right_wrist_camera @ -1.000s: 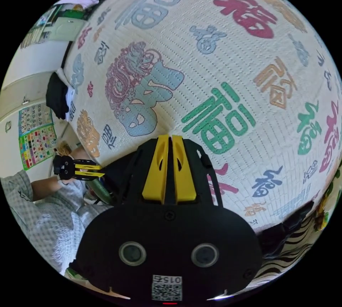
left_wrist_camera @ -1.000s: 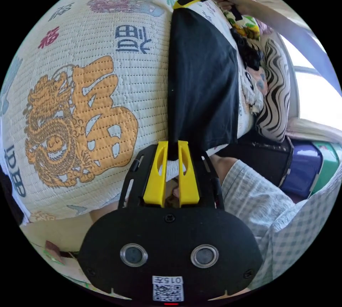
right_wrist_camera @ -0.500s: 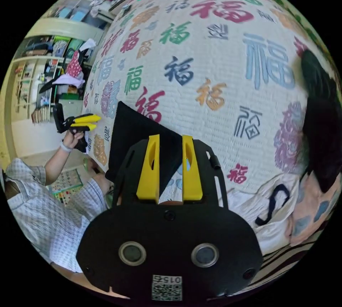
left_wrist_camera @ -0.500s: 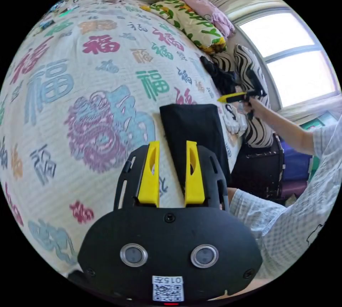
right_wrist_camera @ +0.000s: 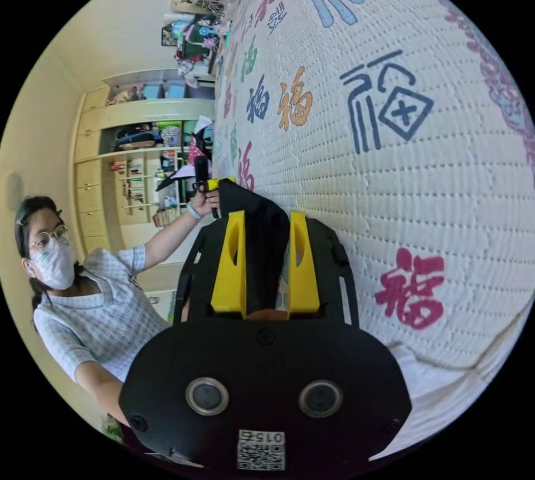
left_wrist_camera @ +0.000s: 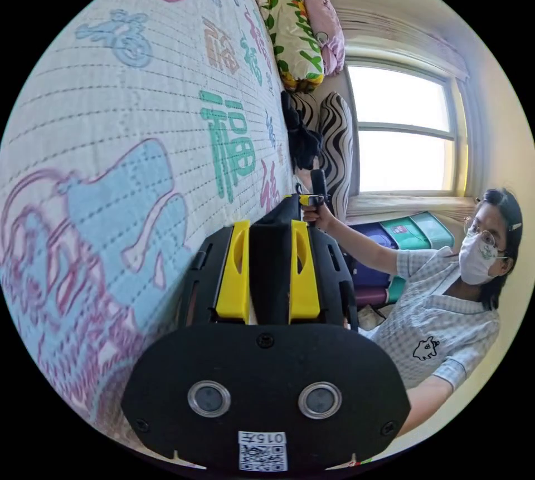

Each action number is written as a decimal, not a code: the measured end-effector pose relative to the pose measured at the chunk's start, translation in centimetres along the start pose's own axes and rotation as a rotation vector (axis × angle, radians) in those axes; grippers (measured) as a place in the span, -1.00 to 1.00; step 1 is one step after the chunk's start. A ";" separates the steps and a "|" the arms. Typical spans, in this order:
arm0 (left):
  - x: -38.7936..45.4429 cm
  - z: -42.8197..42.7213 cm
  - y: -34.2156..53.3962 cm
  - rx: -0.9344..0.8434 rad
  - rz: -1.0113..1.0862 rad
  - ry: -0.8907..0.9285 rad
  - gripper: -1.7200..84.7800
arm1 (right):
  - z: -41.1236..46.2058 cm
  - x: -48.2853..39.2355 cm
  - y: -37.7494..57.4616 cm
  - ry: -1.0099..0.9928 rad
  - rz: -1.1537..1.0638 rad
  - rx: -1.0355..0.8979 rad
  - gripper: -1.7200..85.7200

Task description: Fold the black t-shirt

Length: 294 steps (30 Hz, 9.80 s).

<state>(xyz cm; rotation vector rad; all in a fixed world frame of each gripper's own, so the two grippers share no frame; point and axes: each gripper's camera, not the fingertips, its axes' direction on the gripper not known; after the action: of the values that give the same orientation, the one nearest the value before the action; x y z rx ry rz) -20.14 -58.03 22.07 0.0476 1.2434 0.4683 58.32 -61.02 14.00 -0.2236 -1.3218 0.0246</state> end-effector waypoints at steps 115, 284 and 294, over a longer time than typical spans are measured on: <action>18.9 0.1 36.9 0.103 0.093 -0.550 -0.91 | 14.4 5.7 33.3 0.268 -0.121 0.137 -0.93; 29.9 9.2 35.3 0.375 0.115 -0.738 -0.77 | 12.7 -25.2 43.0 0.723 -0.256 0.255 -0.77; 24.7 10.1 39.2 0.357 -0.030 -0.645 -0.76 | 28.8 -31.4 26.5 0.631 -0.593 -0.247 -0.73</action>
<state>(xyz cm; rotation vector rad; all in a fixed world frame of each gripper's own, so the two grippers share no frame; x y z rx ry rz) -17.30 -11.30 14.43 0.4490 0.6757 0.1722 25.67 -35.36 -14.17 -0.0311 -0.7156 -0.6638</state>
